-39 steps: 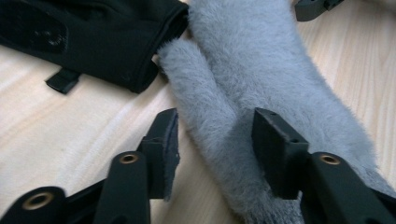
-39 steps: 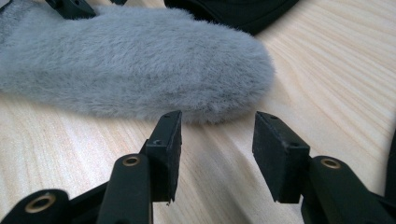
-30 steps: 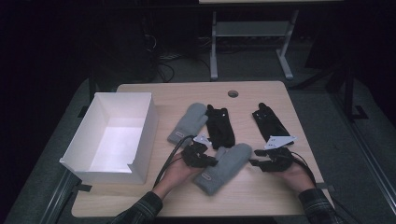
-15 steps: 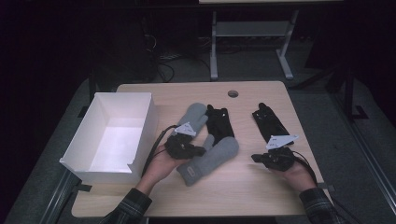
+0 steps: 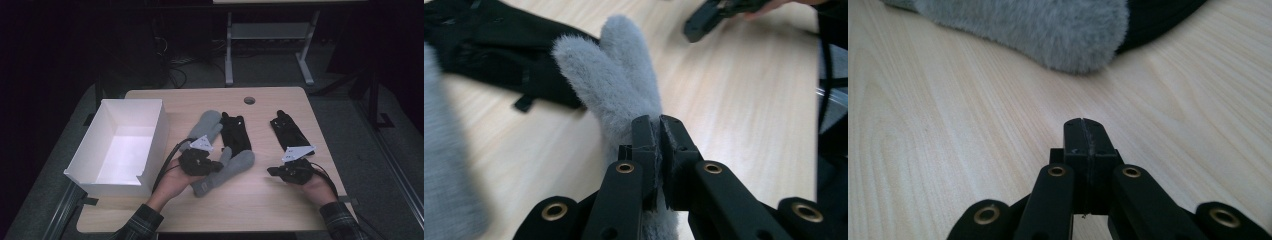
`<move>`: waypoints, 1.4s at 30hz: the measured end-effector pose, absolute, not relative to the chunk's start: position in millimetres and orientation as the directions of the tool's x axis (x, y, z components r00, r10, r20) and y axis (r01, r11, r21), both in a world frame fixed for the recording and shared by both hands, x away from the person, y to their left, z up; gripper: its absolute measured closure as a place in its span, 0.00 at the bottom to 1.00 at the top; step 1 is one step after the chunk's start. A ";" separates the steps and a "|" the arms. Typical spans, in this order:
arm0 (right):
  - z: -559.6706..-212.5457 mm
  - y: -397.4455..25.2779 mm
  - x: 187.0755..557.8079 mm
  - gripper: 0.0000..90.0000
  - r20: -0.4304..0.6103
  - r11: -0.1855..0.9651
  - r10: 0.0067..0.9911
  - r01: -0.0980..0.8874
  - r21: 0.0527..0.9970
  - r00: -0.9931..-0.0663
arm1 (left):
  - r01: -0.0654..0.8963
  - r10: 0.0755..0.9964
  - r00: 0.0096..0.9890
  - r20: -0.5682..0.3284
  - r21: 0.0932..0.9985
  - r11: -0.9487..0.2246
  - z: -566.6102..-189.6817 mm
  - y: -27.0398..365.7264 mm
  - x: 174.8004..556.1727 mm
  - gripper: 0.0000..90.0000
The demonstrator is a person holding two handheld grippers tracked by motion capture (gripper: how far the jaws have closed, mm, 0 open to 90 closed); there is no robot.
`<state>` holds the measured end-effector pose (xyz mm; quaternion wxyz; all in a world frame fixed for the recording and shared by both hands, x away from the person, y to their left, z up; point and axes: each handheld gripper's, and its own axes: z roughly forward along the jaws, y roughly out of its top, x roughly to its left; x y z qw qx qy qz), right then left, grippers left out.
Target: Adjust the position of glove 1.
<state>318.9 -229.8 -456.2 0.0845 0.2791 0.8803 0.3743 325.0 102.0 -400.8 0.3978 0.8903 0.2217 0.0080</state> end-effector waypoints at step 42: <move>-455.0 -191.4 304.1 1.00 0.058 0.610 0.479 0.380 0.695 -0.876 | 0.382 0.360 0.917 -0.171 0.636 -0.670 -435.7 116.5 265.9 0.98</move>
